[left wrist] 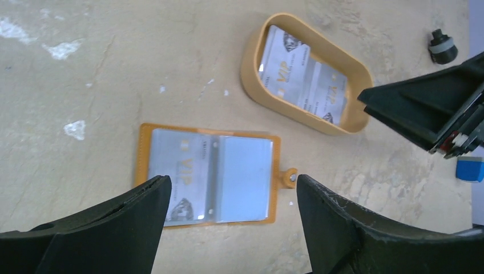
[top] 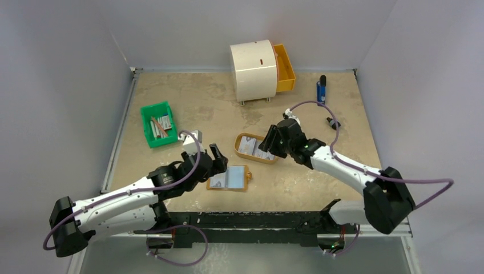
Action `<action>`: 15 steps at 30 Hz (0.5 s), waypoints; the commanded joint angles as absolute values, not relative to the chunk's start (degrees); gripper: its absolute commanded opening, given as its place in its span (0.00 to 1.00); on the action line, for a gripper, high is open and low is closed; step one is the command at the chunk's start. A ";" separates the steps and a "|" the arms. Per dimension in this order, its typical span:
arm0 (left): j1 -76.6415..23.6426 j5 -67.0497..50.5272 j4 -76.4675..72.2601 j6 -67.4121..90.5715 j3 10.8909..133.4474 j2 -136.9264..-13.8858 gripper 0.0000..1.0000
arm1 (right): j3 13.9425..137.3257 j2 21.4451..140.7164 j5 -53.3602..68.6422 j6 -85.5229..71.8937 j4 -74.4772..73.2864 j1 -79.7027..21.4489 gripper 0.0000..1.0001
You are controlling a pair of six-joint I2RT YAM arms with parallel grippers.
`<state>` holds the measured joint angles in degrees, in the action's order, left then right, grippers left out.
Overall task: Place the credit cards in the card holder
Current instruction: Pick up the credit card from the storage box.
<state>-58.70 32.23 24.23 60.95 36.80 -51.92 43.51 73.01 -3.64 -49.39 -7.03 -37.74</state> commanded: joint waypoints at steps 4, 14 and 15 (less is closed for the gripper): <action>-58.89 35.45 28.97 66.66 30.18 -45.28 0.80 | 51.82 84.77 -1.45 -51.03 1.09 -36.04 0.53; -58.89 36.77 32.17 67.41 29.24 -43.03 0.79 | 57.27 95.44 -2.11 -52.43 -0.61 -36.05 0.52; -58.90 36.81 32.33 67.34 29.28 -43.20 0.79 | 57.67 96.39 -1.97 -52.33 -1.36 -36.04 0.52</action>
<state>-58.70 34.85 31.46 66.57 29.10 -43.24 54.11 94.08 -1.83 -51.62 -0.12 -35.97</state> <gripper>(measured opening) 0.792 0.524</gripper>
